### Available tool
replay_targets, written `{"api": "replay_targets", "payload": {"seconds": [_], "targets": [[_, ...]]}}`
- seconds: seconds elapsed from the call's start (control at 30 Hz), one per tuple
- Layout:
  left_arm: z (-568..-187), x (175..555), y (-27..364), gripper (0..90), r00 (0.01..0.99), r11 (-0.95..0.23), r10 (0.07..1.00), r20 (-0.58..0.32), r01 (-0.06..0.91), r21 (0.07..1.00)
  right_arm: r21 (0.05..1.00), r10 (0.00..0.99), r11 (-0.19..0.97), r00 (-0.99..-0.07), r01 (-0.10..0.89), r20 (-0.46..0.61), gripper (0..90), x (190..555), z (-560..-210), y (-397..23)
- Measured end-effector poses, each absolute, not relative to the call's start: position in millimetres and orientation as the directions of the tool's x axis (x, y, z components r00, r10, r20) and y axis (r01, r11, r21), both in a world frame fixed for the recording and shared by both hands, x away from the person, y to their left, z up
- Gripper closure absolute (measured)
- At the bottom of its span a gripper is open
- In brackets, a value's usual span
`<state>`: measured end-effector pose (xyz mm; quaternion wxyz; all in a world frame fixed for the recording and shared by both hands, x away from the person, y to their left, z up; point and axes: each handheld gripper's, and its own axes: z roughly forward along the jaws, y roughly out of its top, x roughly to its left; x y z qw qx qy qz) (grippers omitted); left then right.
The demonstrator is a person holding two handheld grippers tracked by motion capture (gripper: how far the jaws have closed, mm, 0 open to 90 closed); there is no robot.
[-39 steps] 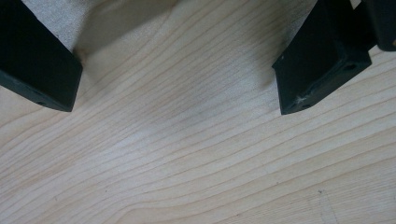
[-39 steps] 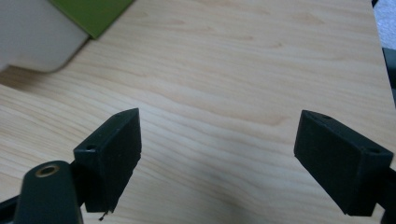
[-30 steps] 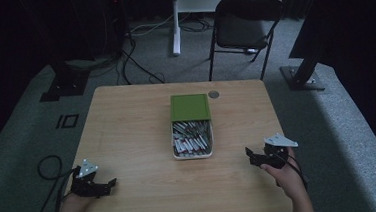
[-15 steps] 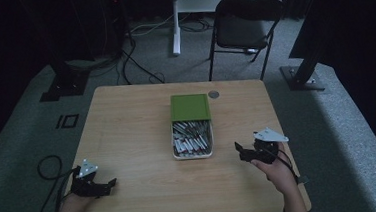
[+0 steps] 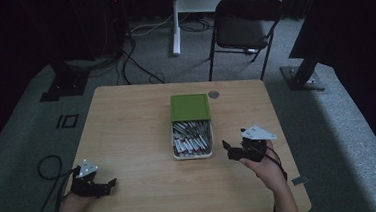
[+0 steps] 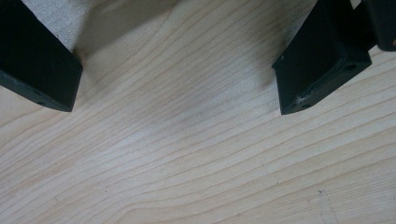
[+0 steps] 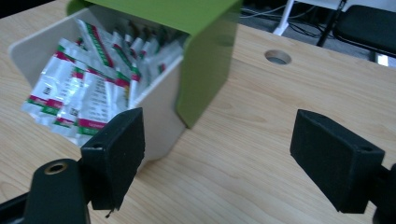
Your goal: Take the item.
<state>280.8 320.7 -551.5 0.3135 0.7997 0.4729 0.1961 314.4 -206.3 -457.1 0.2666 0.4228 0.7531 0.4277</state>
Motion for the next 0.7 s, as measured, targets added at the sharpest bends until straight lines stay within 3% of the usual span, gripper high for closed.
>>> {"api": "replay_targets", "payload": {"seconds": [0.43, 0.7], "targets": [[-551.4, 280.9, 320.7, 1.4, 0.476, -0.356, 0.879, 0.017, 0.634, 0.687, 0.874, 0.817, 0.312, -0.575, 0.373, -0.047, 20.3, 315.9, -455.8, -166.9], [-551.4, 280.9, 320.7, 1.4, 0.476, -0.356, 0.879, 0.017, 0.634, 0.687, 0.877, 0.79, 0.329, -0.61, 0.35, -0.053, 28.8, 316.1, -457.8, -142.6]]}}
